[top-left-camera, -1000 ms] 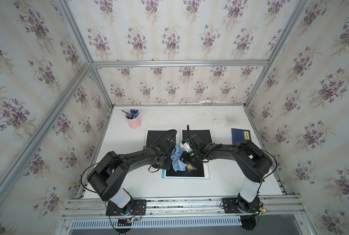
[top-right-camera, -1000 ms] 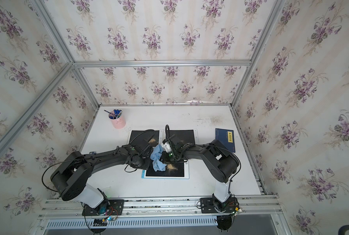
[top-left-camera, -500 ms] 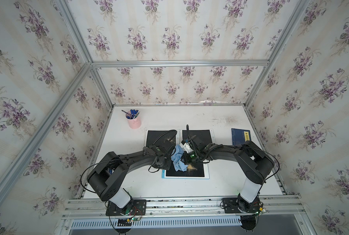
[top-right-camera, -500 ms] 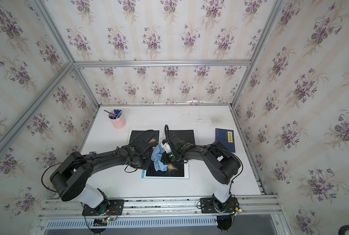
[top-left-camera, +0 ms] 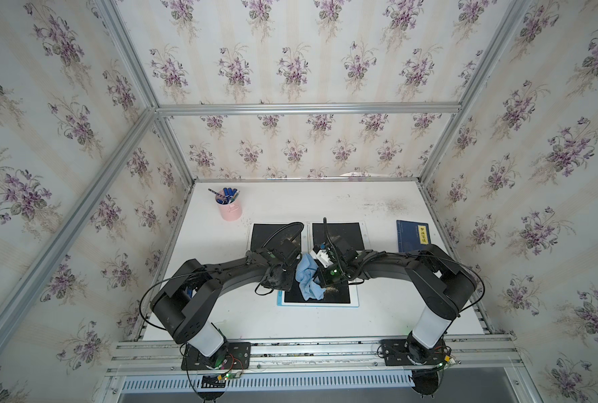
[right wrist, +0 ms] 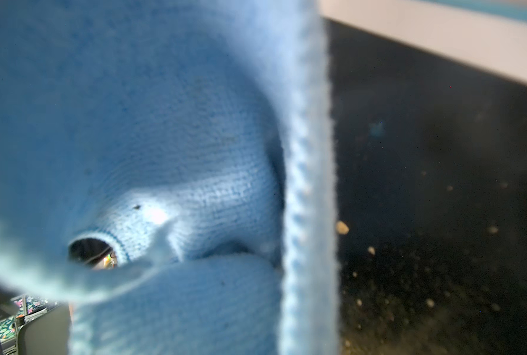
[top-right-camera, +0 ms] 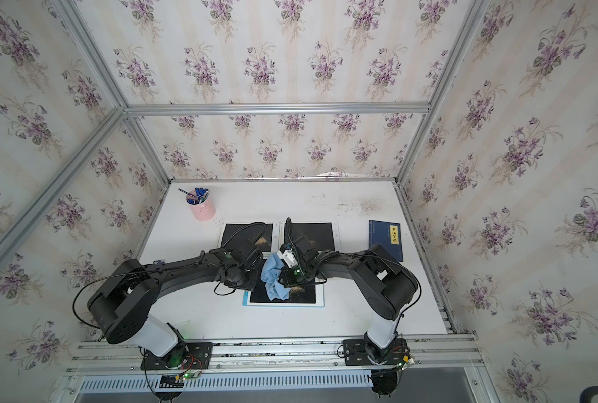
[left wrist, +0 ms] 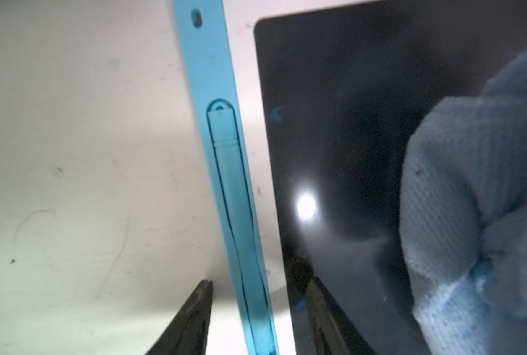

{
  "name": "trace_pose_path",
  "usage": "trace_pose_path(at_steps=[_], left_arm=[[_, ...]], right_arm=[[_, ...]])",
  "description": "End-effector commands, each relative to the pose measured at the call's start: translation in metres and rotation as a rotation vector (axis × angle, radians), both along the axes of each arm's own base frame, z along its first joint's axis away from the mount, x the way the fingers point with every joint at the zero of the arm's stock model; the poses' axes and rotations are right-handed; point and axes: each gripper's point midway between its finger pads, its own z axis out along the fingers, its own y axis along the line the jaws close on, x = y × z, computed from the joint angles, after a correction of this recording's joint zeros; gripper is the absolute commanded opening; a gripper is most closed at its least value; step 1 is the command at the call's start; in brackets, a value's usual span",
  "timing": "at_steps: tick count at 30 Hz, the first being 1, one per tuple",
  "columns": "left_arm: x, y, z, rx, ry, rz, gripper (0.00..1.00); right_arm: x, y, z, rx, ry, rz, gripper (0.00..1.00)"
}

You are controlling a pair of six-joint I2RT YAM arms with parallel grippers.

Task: Wipe the drawing tablet
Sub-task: Wipe the dirt from the drawing tablet.

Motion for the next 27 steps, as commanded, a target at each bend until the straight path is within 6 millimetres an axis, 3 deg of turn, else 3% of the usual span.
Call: trace_pose_path(at_steps=[1, 16, 27], left_arm=[[-0.014, 0.017, -0.01, 0.073, 0.054, 0.009, 0.51], [-0.015, 0.018, -0.008, 0.066, 0.048, 0.012, 0.51], [-0.015, 0.019, -0.006, 0.063, 0.04, 0.013, 0.51]], right_arm=[[-0.039, -0.051, -0.037, -0.242, 0.166, -0.028, 0.0], [-0.04, -0.102, -0.051, -0.304, 0.275, -0.252, 0.0], [-0.032, -0.144, -0.045, -0.306, 0.297, -0.399, 0.0]])
